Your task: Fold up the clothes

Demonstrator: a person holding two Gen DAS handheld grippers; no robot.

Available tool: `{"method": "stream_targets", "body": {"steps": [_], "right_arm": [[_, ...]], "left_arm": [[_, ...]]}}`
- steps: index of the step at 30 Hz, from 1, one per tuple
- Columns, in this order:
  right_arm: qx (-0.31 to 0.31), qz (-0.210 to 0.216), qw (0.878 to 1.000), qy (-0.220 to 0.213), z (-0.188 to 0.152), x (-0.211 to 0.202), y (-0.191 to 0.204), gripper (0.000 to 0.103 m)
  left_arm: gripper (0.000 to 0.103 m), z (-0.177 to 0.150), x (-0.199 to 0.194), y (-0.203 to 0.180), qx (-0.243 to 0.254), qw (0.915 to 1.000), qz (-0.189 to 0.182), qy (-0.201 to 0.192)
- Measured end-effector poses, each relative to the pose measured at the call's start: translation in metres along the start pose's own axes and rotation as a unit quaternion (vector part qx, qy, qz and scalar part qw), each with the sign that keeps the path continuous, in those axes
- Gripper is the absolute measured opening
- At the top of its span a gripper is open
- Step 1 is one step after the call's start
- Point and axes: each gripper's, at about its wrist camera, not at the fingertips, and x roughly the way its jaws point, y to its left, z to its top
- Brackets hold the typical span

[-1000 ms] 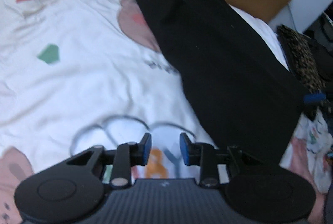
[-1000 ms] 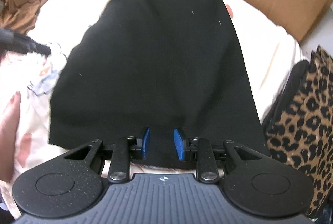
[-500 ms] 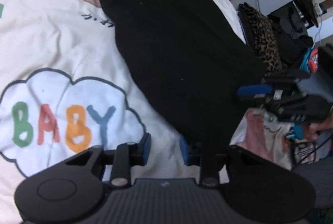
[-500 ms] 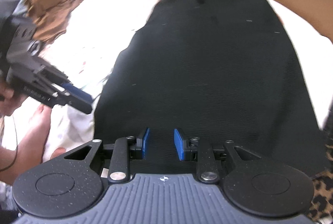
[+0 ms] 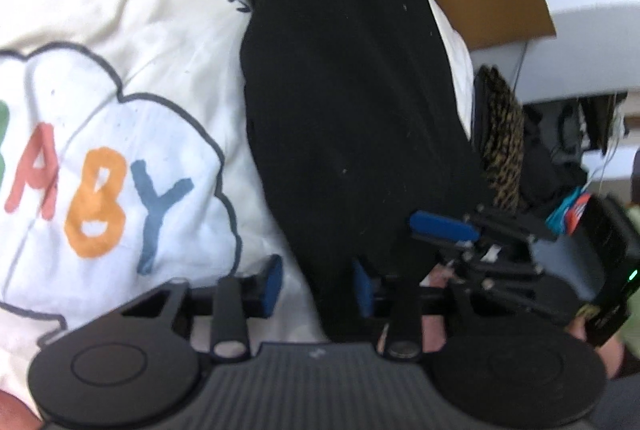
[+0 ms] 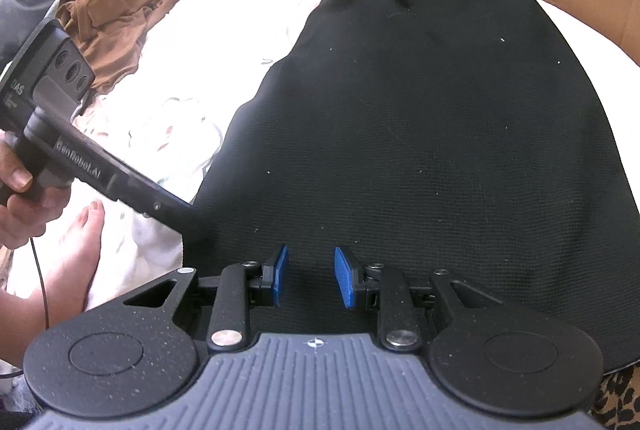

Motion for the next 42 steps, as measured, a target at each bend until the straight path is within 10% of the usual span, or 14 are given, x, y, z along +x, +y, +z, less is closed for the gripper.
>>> {"method": "stream_targets", "body": {"steps": [8,38,42], "right_arm": [[-0.008,0.026,1.000,0.001,0.004,0.009,0.010,0.033],[-0.013,0.072,0.997,0.001,0.026,0.015,0.036,0.035],[-0.026,0.080,0.996,-0.001,0.028,0.011,0.042,0.050]], "left_arm": [[0.007,-0.006,-0.013,0.002,-0.004,0.9998,-0.016,-0.010],[0.006,0.006,-0.021,-0.004,-0.025,0.9954,-0.081,-0.045],[0.006,0.008,-0.020,-0.009,-0.020,0.9945,-0.093,-0.045]]}}
